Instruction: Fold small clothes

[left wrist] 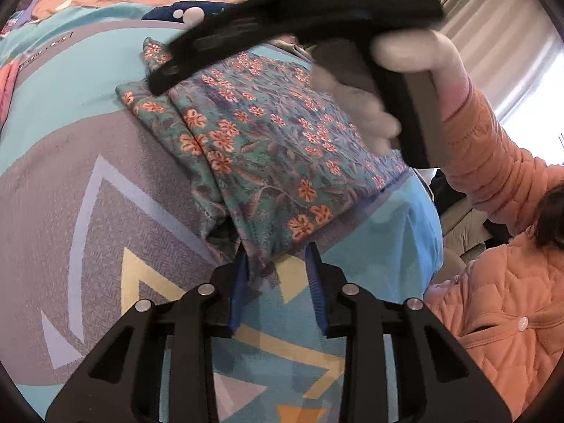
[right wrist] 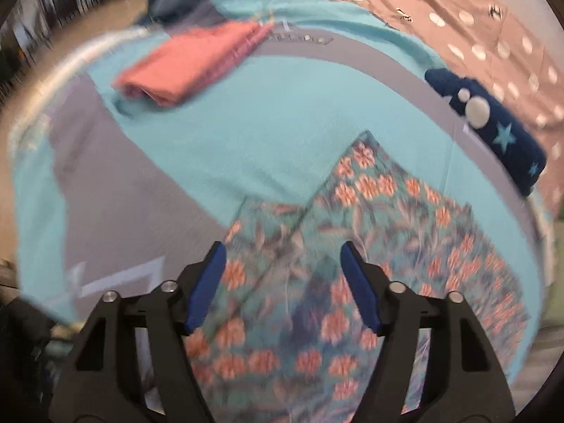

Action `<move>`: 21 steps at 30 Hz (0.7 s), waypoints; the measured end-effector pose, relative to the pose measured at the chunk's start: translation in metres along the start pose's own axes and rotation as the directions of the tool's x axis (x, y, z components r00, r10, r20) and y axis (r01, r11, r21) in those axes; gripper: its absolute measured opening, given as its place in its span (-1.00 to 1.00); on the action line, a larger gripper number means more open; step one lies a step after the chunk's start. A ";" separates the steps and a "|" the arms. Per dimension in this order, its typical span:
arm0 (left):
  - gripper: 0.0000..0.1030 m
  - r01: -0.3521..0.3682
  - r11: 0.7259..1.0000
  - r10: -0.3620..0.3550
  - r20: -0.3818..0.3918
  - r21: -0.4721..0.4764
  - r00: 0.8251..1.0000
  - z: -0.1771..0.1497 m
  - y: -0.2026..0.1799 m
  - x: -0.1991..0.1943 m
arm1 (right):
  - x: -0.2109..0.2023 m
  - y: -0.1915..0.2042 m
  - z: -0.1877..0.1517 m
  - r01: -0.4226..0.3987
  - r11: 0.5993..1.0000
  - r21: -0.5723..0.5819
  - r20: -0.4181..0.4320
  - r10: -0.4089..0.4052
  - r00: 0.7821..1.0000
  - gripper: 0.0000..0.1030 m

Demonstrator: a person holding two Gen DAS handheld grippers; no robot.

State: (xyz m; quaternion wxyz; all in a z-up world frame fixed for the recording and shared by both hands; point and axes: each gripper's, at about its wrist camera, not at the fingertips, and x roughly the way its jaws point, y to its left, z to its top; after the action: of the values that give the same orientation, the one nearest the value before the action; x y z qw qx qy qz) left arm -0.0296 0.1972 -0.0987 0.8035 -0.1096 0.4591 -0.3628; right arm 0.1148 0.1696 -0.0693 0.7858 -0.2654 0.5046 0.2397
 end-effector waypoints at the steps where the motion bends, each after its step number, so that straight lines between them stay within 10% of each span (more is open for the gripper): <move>1: -0.37 0.001 1.000 -0.001 0.001 -0.008 1.000 0.000 0.001 0.000 | 0.013 0.003 0.006 0.030 1.000 0.004 -0.041 -0.030 0.999 0.35; 3: -0.48 -0.012 0.999 0.012 0.002 -0.030 1.000 0.000 0.002 0.000 | 0.026 0.001 0.013 0.029 0.999 0.044 -0.060 -0.026 0.998 0.06; 4: -0.54 -0.020 0.999 0.020 0.003 -0.045 1.000 0.000 0.004 0.000 | 0.026 -0.002 0.017 0.007 0.998 0.064 -0.042 -0.004 0.999 -0.79; 6: -0.83 -0.030 0.995 0.031 0.009 -0.095 0.999 -0.002 0.010 -0.001 | 0.026 -0.010 0.026 0.049 0.994 0.098 -0.013 -0.048 0.999 -1.00; 10: -0.89 0.003 0.987 0.002 0.032 -0.160 0.999 -0.013 0.022 -0.001 | 0.039 -0.029 0.031 0.002 0.989 0.149 0.029 -0.006 1.000 -1.00; 12: -0.89 0.011 0.985 -0.003 0.047 -0.175 0.999 -0.015 0.024 -0.003 | 0.030 -0.030 0.027 -0.148 0.985 0.089 0.092 0.140 0.986 -0.98; 17: -0.88 -0.060 0.985 0.075 0.083 -0.161 0.994 -0.017 0.012 -0.027 | -0.047 -0.056 -0.028 -0.209 0.977 0.047 0.270 0.189 0.944 -0.30; 21: -0.40 -0.109 0.968 0.154 0.191 -0.225 0.969 -0.023 0.022 -0.067 | -0.095 -0.042 -0.104 -0.169 0.982 -0.091 0.310 0.189 0.932 0.09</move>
State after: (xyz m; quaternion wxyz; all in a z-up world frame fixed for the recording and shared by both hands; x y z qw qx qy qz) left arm -0.0584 0.2624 -0.0788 0.8529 -0.2011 0.4154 -0.2440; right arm 0.0368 0.0592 -0.0114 0.8228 -0.2010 0.3862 0.3653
